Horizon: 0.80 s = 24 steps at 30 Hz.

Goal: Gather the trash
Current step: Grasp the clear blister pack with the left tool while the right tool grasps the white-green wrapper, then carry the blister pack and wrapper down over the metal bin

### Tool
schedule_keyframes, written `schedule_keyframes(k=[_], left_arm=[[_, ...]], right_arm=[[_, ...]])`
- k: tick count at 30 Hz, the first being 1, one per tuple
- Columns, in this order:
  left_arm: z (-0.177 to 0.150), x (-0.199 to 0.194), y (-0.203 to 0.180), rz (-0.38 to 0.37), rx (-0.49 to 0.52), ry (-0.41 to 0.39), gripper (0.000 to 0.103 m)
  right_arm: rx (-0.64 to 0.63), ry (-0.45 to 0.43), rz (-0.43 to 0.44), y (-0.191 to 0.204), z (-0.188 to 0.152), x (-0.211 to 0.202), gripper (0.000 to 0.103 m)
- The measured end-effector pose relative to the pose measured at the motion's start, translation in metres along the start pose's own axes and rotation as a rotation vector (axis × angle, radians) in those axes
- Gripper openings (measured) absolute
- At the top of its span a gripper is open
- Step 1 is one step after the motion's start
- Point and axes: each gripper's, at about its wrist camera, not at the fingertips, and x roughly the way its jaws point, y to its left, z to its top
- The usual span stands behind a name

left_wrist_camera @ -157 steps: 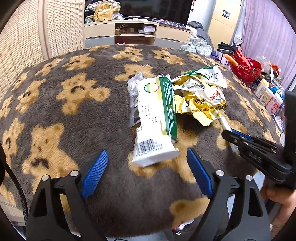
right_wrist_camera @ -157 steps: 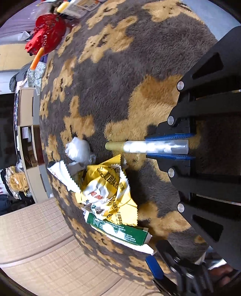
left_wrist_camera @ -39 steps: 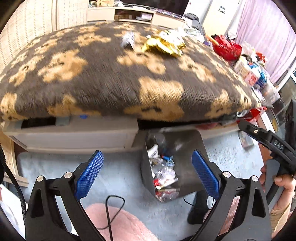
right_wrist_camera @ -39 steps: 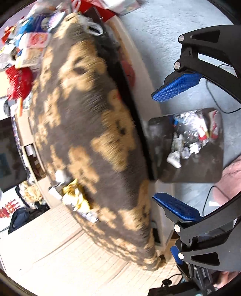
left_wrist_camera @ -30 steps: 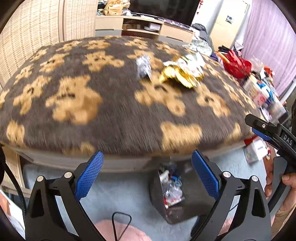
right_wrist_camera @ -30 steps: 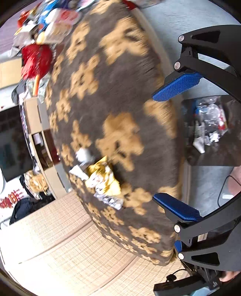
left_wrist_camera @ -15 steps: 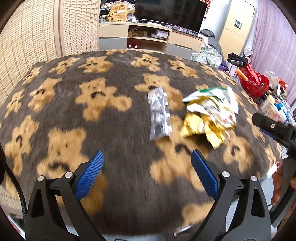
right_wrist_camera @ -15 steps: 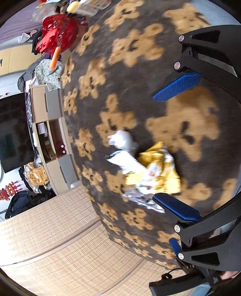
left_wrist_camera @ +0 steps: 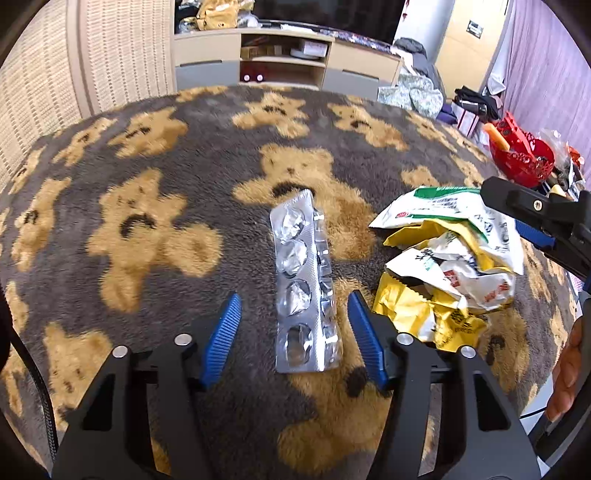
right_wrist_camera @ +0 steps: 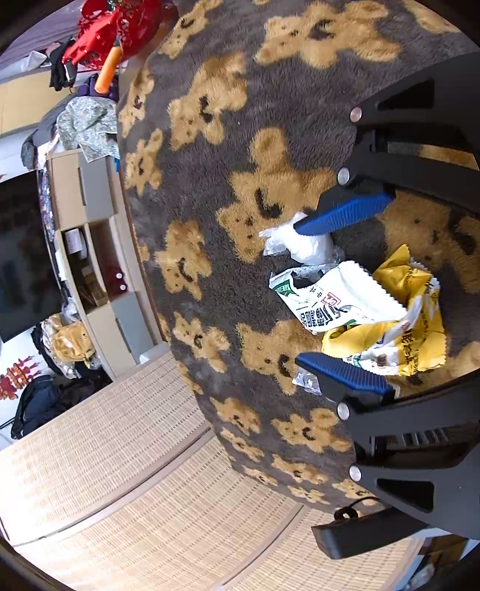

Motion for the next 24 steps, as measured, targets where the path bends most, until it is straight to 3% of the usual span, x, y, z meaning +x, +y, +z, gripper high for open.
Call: schedule_keyframes(k=[2, 4, 7, 16, 24], left_arm=[[0.0, 0.005, 0.0, 0.005, 0.0, 0.005, 0.05], [0.0, 0.005, 0.0, 0.015, 0.006, -0.002, 0.045], [-0.002, 0.002, 0.001, 0.002, 0.009, -0.002, 0.031], [-0.018, -0.022, 0.002, 0.009, 0.017, -0.025, 0.029], [-0.023, -0.106, -0.013, 0.003, 0.047, -0.124, 0.029]], right_arm=[[0.0, 0.024, 0.003, -0.001, -0.001, 0.008, 0.056], [-0.005, 0.046, 0.011, 0.0, -0.004, 0.013, 0.04], [-0.017, 0.042, 0.015, 0.002, -0.007, 0.013, 0.035], [-0.057, -0.016, 0.008, 0.013, -0.004, -0.021, 0.027], [-0.116, -0.086, 0.002, 0.044, -0.003, -0.086, 0.024]])
